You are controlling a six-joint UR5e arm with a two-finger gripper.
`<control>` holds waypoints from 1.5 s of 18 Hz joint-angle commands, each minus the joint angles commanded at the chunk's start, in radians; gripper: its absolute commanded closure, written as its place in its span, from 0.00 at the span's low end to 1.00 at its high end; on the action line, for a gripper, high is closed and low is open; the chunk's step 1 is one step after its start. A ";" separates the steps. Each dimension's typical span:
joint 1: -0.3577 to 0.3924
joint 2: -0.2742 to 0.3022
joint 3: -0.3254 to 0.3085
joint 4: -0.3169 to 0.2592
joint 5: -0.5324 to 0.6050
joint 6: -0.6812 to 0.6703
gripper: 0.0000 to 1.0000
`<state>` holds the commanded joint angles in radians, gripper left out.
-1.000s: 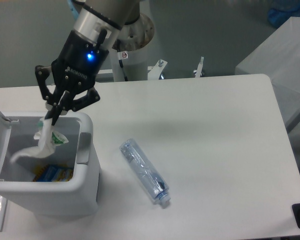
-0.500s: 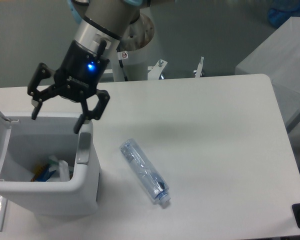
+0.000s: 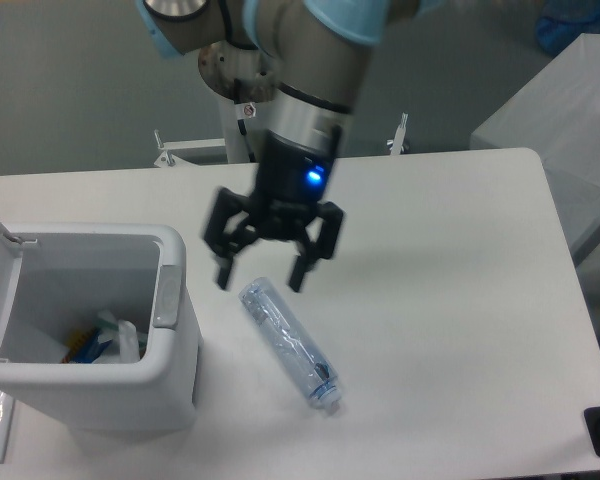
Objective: Place the trash in the trash can
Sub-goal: 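Move the gripper to the cap end of the clear water bottle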
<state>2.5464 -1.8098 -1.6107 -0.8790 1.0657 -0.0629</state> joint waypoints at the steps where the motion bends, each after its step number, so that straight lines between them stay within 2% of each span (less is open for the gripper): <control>1: 0.000 -0.029 0.002 0.002 0.035 0.003 0.01; 5: -0.003 -0.146 0.015 0.009 0.141 0.009 0.01; 9: -0.003 -0.239 0.041 0.012 0.195 0.015 0.01; 11: -0.005 -0.295 0.066 0.012 0.244 0.014 0.01; 14: -0.021 -0.374 0.127 0.012 0.255 0.005 0.01; 21: -0.063 -0.447 0.173 0.012 0.273 0.002 0.02; 23: -0.078 -0.448 0.173 0.017 0.284 0.000 0.03; 27: -0.094 -0.451 0.167 0.017 0.290 0.002 0.12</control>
<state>2.4529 -2.2611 -1.4435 -0.8621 1.3560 -0.0614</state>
